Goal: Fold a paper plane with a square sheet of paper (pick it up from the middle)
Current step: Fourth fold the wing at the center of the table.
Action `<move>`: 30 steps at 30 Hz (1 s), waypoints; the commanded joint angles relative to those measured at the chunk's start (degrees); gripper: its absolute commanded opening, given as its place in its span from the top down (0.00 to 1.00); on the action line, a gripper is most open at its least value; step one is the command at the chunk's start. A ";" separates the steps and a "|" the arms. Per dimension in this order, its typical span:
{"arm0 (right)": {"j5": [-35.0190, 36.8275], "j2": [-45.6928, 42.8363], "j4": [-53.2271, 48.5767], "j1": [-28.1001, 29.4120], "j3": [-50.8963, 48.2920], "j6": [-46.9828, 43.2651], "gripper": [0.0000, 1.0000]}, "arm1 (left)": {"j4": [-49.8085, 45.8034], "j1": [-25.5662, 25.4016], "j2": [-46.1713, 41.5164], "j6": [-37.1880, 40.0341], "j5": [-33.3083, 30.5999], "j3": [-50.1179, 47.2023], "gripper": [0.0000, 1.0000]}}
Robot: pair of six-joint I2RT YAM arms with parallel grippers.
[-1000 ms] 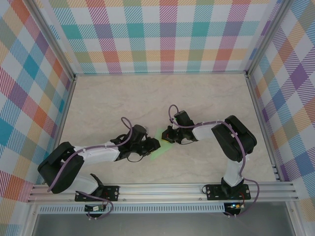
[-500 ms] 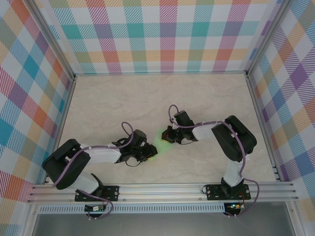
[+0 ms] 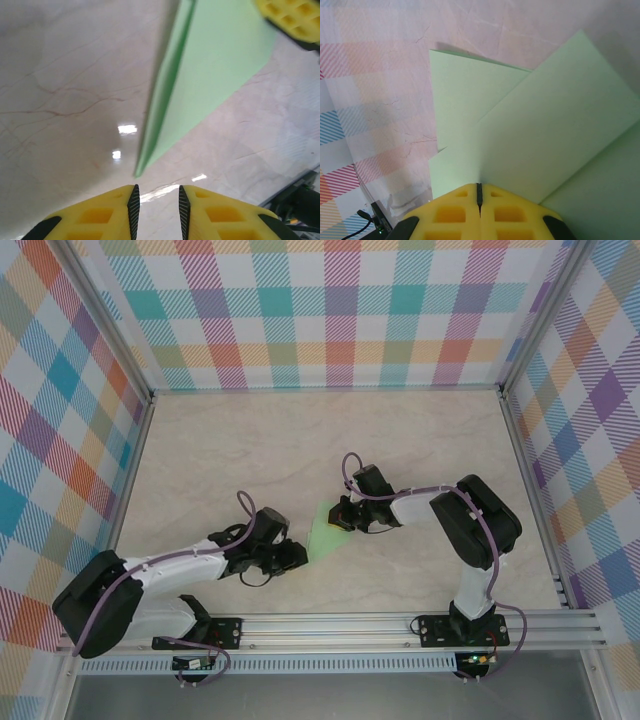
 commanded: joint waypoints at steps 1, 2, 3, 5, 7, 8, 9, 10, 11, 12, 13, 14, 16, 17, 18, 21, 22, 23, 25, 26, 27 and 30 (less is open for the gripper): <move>6.58 2.31 -9.74 0.04 -1.89 -0.89 0.96 | 3.69 -0.49 0.20 -0.74 -0.09 2.55 0.71; 6.52 2.30 -9.77 0.04 -1.90 -0.91 0.96 | 6.09 -0.49 1.34 -1.48 0.71 2.80 0.71; 6.52 2.31 -9.82 0.01 -1.91 -1.00 0.96 | 8.00 -0.52 2.87 -1.90 1.37 3.22 0.71; 6.57 2.39 -10.02 0.05 -1.64 -1.10 0.96 | 9.89 -0.50 5.82 -2.10 1.98 4.25 0.70; 6.47 2.39 -10.07 0.05 -1.56 -1.25 0.96 | 11.28 -0.48 8.97 -1.99 2.58 4.85 0.70; 6.47 2.44 -10.03 0.04 -1.61 -1.19 0.96 | 12.30 -0.47 10.37 -2.00 2.97 4.86 0.71; 6.39 2.45 -10.10 0.04 -1.58 -1.26 0.96 | 12.47 -0.53 11.54 -1.96 3.02 4.86 0.71; 6.38 2.48 -10.01 0.04 -1.66 -1.26 0.96 | 12.17 -0.49 12.20 -1.85 2.85 4.78 0.71; 6.38 2.56 -10.01 0.05 -1.65 -1.26 0.96 | 10.65 -0.54 12.94 -1.32 2.37 4.77 0.71; 6.38 2.70 -10.14 0.06 -1.60 -1.34 0.96 | 8.05 -0.53 13.44 -0.46 1.92 4.93 0.71; 6.30 2.74 -10.09 0.05 -1.59 -1.35 0.96 | 5.65 -0.52 13.85 0.44 1.51 4.95 0.71; 6.21 2.75 -10.01 0.03 -1.64 -1.26 0.96 | 3.16 -0.50 14.01 1.51 1.27 4.88 0.71; 6.33 2.71 -10.05 0.04 -1.67 -1.35 0.96 | 0.96 -0.48 13.13 2.76 1.80 3.34 0.72; 6.46 2.66 -10.23 0.02 -1.73 -1.42 0.96 | 0.51 -0.52 12.03 3.01 2.27 2.20 0.72; 6.62 2.58 -10.31 0.04 -1.69 -1.44 0.96 | 0.16 -0.51 10.77 3.39 2.95 1.23 0.72; 6.64 2.66 -10.38 0.04 -1.51 -1.45 0.96 | -3.28 -0.56 6.76 5.74 3.85 0.09 0.72; 6.64 2.74 -10.41 0.04 -1.47 -1.50 0.96 | -5.42 -0.53 5.59 6.38 3.27 0.47 0.72; 6.58 2.83 -10.50 0.04 -1.31 -1.53 0.96 | -7.24 -0.48 4.19 7.21 2.56 0.91 0.72; 6.40 2.92 -10.80 0.04 -0.96 -1.86 0.96 | -8.48 -0.37 2.07 8.11 2.30 1.61 0.72; 6.30 2.98 -11.07 0.07 -0.71 -2.16 0.95 | -8.57 -0.28 1.25 8.29 1.88 2.22 0.72; 6.30 2.88 -11.60 0.04 -0.36 -2.46 0.95 | -10.72 -0.16 0.63 8.27 1.14 2.80 0.72; 5.98 1.84 -12.70 0.04 0.69 -3.97 0.94 | -10.99 0.85 0.29 8.20 0.01 4.34 0.72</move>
